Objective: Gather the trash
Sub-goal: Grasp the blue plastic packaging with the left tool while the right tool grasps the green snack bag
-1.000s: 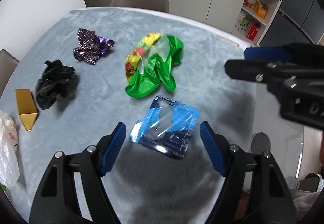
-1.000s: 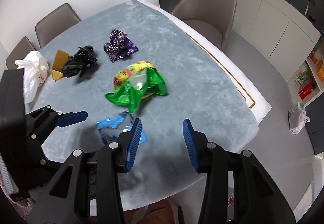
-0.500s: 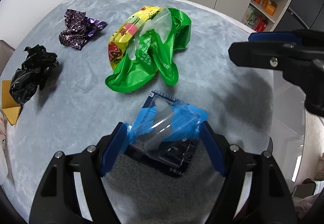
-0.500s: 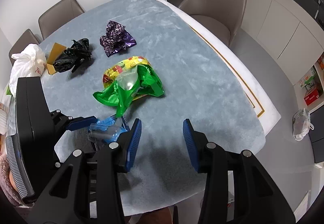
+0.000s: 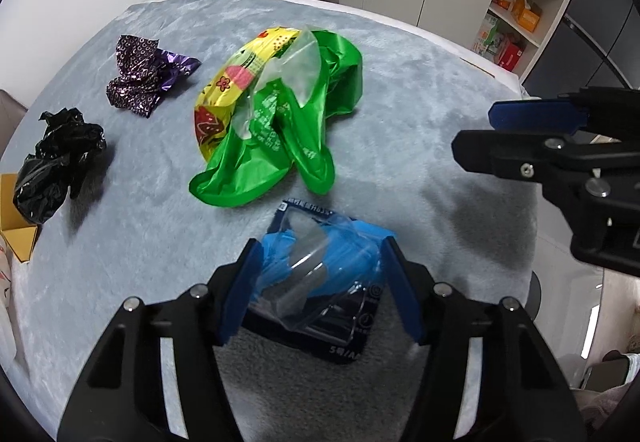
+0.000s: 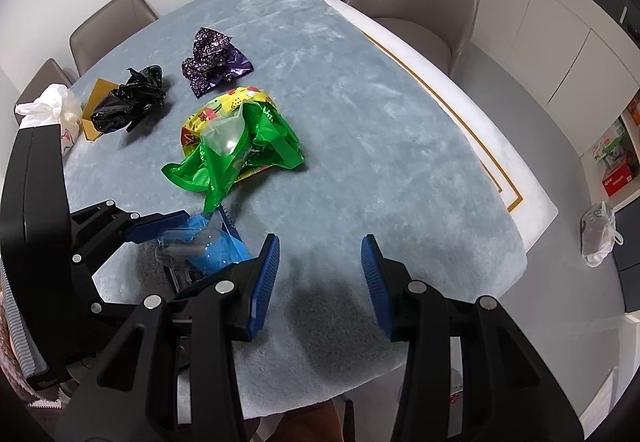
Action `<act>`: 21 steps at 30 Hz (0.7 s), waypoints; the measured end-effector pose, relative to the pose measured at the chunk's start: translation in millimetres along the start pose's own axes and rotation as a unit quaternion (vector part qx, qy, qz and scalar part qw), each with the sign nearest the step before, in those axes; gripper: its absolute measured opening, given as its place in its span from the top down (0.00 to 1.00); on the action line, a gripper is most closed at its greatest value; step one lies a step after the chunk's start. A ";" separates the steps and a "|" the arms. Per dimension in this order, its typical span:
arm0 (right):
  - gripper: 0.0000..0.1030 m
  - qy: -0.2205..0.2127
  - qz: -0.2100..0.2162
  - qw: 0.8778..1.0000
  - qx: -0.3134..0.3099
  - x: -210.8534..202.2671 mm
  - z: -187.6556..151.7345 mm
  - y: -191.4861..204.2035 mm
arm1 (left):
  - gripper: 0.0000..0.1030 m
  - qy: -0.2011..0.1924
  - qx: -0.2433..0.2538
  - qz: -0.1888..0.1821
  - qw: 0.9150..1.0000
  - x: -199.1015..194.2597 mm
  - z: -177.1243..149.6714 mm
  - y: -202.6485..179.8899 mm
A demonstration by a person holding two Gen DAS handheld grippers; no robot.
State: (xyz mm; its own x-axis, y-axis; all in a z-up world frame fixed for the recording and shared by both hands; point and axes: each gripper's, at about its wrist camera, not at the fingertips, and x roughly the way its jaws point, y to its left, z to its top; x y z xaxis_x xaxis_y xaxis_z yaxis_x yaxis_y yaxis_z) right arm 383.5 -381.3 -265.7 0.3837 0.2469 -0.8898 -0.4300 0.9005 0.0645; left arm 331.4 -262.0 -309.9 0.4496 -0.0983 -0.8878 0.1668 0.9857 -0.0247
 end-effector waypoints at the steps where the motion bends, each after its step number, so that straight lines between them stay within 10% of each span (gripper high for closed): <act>1: 0.60 0.000 0.001 1.000 0.000 0.0 -0.3 -0.3 | 0.41 0.000 -0.001 -0.001 1.000 -0.8 0.0 0.0; 21: 0.60 -0.009 0.019 0.999 -0.027 -2.4 10.2 16.8 | 0.43 -0.046 -0.045 0.023 0.998 -48.0 4.4 24.7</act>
State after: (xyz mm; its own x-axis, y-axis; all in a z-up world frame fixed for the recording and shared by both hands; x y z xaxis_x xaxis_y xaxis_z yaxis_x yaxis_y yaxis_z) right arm 383.7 -363.1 -257.9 0.3802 0.2876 -0.8791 -0.4881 0.8697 0.0735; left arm 317.8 -233.5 -266.0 0.5336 -0.0610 -0.8435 0.0669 0.9973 -0.0297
